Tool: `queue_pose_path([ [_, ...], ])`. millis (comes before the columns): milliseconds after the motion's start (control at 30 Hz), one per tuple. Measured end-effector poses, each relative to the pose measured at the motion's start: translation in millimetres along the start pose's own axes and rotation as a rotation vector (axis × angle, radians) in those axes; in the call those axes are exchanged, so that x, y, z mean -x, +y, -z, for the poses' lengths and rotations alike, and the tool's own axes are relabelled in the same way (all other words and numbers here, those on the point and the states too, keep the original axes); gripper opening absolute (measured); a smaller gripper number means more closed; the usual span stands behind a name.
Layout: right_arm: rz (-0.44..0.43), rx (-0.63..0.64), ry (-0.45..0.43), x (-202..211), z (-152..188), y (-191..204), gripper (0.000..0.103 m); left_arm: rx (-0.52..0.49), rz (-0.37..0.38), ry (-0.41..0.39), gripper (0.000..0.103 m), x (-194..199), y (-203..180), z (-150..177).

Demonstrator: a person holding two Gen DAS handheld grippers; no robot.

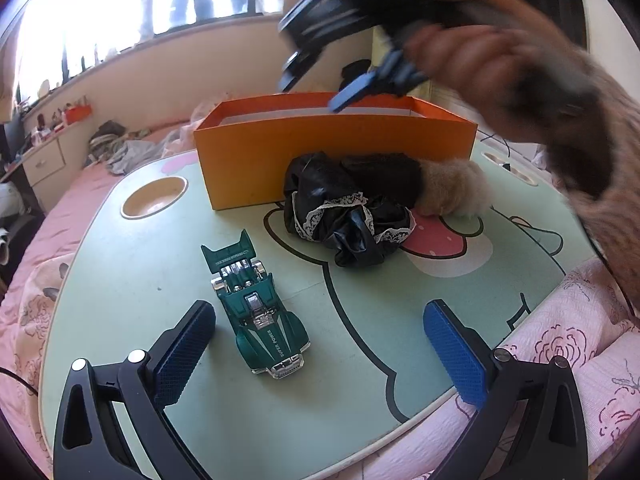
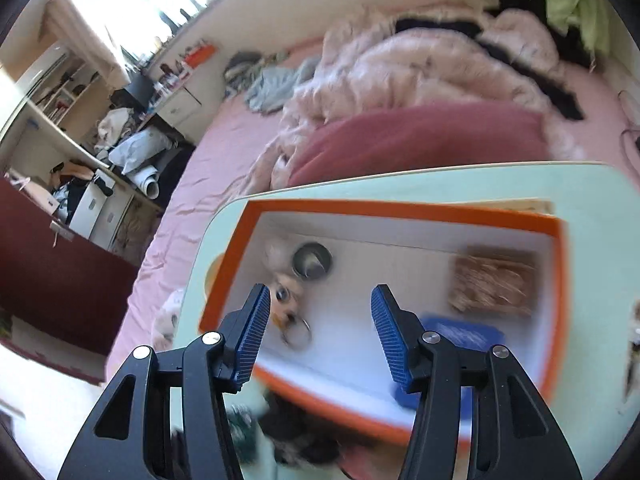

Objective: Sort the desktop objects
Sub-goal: 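Reach into the box and grasp the silver metal ring with the right gripper, then carry the silver ring out and set it behind the black lace cloth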

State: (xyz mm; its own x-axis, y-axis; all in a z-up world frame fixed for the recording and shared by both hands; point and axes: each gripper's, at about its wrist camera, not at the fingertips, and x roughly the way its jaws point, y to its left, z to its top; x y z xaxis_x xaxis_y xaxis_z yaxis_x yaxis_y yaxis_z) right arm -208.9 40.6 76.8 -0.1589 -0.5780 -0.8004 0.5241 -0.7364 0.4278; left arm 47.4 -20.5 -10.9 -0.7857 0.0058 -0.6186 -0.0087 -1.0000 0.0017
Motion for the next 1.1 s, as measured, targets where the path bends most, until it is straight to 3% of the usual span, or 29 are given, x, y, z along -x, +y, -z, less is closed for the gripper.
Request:
queue_pose_path([
  [167, 0.054, -0.048, 0.064, -44.5, -17.8, 4.7, 0.054, 0.000, 0.005, -0.008, 0.103, 0.8, 1.4, 0.9],
  [333, 0.077, -0.081, 0.116, -71.3, -19.0, 3.0, 0.042, 0.004, 0.007, -0.011, 0.103, 1.3, 0.8, 1.3],
  [400, 0.109, -0.052, 0.104, -73.0, -18.5, 7.8, 0.039, 0.004, 0.007, -0.012, 0.103, 1.9, 0.7, 1.3],
  [467, 0.179, 0.009, 0.104, -74.6, -16.9, 16.2, 0.028, 0.004, 0.007, -0.012, 0.103, 1.9, 0.5, 1.3],
  [567, 0.198, 0.043, 0.096, -72.6, -14.8, 18.3, 0.027, 0.003, 0.007, -0.012, 0.103, 2.6, 0.5, 1.4],
  [700, 0.183, 0.030, 0.042, -61.2, -12.4, 11.0, 0.027, 0.004, 0.007, -0.012, 0.103, 3.2, 1.2, 1.0],
  [833, 0.134, 0.080, -0.068, -18.1, 4.1, 16.3, 0.027, 0.002, 0.006, -0.012, 0.103, 3.0, 1.5, 0.8],
  [967, 0.181, 0.218, -0.156, 31.6, 47.1, 32.1, 0.028, 0.003, 0.006, -0.011, 0.103, 3.2, 1.4, 0.7],
  [1100, 0.241, 0.306, -0.165, 47.5, 91.1, 29.5, 0.028, 0.002, 0.006, -0.010, 0.103, 3.0, 1.4, 0.8],
])
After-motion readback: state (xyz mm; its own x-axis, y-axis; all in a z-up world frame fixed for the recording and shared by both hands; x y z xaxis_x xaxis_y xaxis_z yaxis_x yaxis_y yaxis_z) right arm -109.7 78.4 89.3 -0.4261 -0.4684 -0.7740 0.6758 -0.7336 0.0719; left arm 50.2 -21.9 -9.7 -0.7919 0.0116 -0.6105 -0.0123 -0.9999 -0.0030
